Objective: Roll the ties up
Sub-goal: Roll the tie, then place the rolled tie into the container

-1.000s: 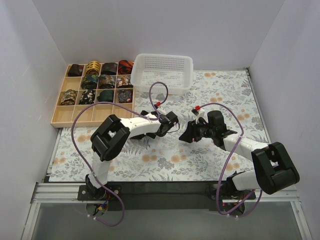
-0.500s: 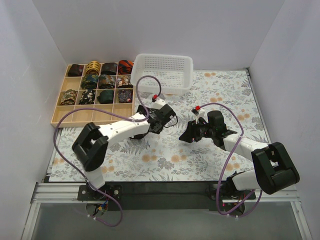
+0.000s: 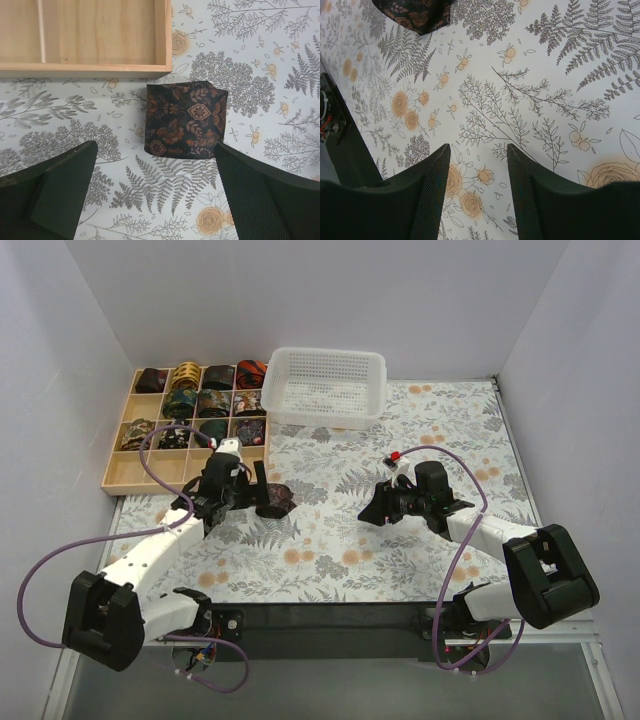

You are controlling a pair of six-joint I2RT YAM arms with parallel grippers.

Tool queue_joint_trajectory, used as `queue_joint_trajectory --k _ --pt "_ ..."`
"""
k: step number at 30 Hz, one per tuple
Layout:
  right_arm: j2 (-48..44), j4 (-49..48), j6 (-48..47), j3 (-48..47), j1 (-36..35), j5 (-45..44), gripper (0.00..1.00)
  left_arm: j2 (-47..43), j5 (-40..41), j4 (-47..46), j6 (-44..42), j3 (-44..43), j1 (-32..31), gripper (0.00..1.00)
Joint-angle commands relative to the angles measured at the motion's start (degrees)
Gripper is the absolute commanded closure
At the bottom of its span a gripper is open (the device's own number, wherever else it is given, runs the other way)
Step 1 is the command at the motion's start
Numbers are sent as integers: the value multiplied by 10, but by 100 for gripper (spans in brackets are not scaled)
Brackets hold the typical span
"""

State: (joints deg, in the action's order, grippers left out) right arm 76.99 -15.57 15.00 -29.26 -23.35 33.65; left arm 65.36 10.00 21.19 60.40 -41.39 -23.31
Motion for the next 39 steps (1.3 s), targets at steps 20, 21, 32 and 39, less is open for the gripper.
queue_joint_trajectory --k 20,21,32,39 --pt "9 -26 1 -6 -2 16 52 151 -259 -248 27 81 94 14" --pt "9 -26 1 -6 -2 17 52 157 -259 -250 28 81 92 14" --pt "12 -27 2 -6 -3 14 52 202 -221 -243 25 65 40 26" --pt "11 -27 2 -5 -2 13 52 223 -168 -197 16 27 -9 38"
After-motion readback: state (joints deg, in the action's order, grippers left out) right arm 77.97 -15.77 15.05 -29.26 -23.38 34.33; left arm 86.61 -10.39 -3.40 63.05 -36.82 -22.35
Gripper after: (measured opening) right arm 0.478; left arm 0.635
